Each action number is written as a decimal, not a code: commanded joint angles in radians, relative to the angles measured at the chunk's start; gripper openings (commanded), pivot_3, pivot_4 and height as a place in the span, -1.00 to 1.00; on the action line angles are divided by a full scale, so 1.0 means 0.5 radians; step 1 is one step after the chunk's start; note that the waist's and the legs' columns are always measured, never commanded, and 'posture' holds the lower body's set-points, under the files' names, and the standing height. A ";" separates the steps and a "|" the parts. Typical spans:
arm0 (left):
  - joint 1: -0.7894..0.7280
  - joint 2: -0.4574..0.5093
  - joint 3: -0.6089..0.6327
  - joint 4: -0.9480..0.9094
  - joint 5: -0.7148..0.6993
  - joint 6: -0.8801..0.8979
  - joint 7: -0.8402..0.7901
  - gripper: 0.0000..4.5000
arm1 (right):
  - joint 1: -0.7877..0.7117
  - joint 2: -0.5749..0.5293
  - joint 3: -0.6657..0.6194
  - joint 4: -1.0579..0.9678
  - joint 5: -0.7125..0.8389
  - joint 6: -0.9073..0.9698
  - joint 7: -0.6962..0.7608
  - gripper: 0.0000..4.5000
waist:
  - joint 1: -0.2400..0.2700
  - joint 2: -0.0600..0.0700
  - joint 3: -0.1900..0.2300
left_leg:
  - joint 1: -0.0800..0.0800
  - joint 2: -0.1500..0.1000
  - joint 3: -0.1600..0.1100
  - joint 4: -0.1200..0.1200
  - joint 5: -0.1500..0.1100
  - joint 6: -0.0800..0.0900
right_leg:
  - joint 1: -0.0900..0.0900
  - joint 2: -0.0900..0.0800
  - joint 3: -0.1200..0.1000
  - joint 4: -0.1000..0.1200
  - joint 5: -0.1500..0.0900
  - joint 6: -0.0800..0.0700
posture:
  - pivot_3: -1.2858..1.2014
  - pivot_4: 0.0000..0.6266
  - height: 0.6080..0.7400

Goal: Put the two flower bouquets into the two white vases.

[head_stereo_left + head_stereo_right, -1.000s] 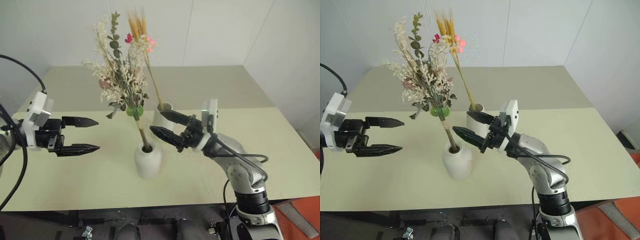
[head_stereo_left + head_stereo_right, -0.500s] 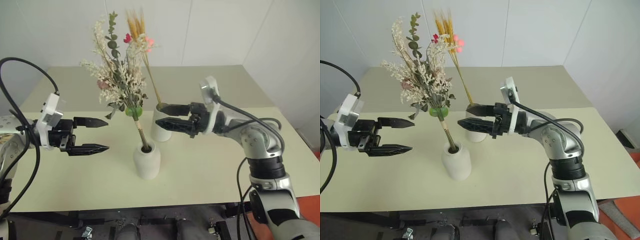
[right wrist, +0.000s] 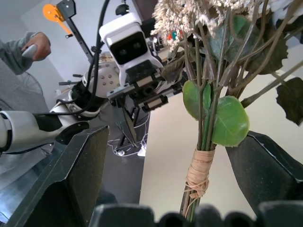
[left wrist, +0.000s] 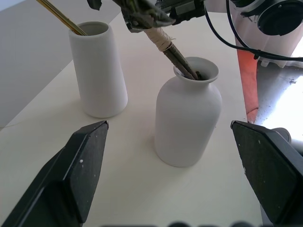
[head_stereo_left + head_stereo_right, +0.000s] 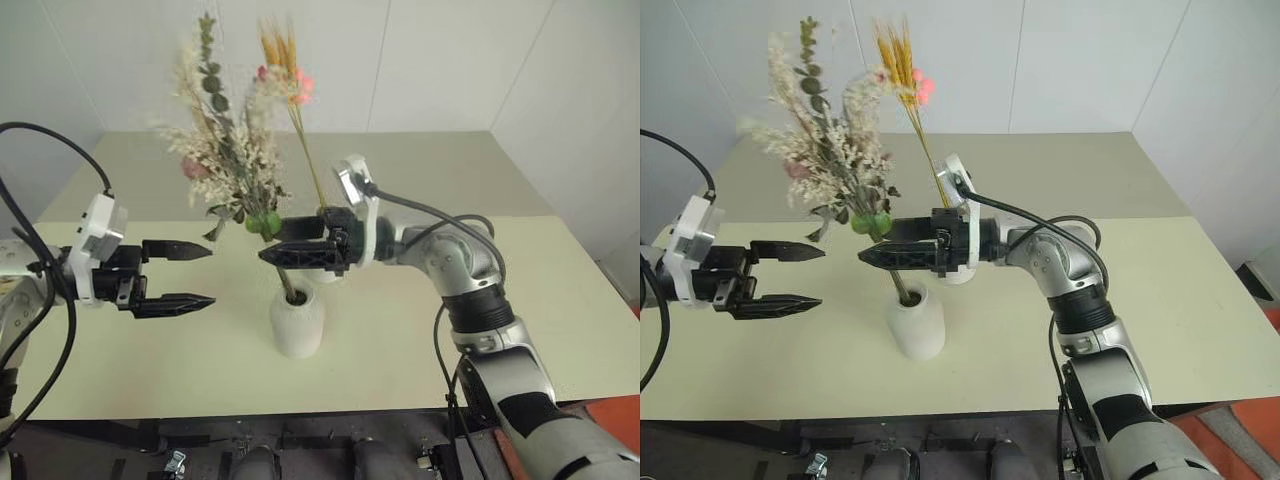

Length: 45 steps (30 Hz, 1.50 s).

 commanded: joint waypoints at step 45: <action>-0.782 -0.661 -0.459 0.251 0.022 -0.065 -0.167 1.00 | 0.549 -0.822 -0.272 -0.427 -0.224 -0.246 0.113 0.98 | -0.004 0.000 0.000 | 0.000 -0.002 -0.001 0.002 0.000 0.000 | 0.003 0.000 0.001 -0.001 0.000 0.001 | 0.03 -0.52 1.00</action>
